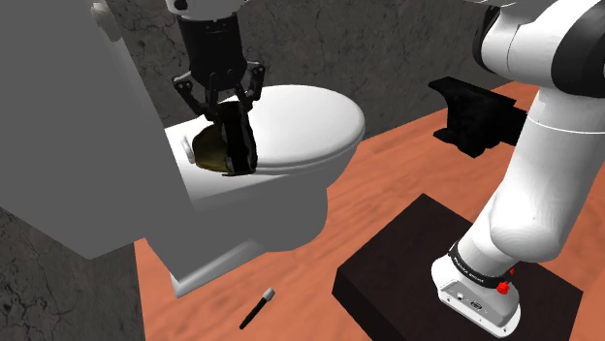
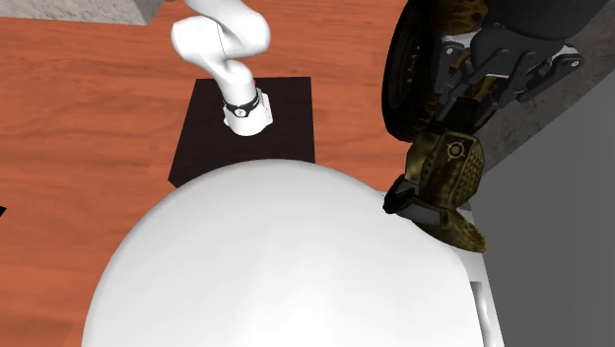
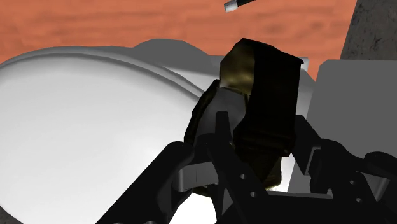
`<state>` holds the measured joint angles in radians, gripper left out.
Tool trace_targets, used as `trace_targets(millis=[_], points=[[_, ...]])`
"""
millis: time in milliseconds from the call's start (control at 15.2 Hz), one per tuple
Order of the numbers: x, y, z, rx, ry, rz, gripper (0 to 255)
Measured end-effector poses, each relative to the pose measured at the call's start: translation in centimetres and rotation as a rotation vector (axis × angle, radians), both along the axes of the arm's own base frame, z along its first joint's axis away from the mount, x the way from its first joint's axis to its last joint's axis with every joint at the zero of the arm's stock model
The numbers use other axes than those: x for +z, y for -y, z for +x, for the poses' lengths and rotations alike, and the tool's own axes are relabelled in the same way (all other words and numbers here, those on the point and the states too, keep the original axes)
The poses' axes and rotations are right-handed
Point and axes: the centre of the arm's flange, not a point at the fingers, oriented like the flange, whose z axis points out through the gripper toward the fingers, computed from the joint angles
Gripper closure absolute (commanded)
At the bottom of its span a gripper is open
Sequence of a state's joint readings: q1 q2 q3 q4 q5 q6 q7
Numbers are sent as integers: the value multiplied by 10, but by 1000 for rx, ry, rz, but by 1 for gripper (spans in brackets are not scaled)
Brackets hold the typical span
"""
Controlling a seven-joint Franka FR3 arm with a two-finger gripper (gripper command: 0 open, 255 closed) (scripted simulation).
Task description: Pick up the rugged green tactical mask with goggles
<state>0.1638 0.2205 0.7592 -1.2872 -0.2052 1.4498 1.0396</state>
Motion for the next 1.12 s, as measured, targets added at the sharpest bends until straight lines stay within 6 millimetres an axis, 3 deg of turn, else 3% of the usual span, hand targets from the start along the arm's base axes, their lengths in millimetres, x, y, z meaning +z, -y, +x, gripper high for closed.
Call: trace_targets(millis=[264, 1122], points=[[6, -1, 1, 0, 0, 0, 255], [73, -1, 1, 2, 0, 1, 255]])
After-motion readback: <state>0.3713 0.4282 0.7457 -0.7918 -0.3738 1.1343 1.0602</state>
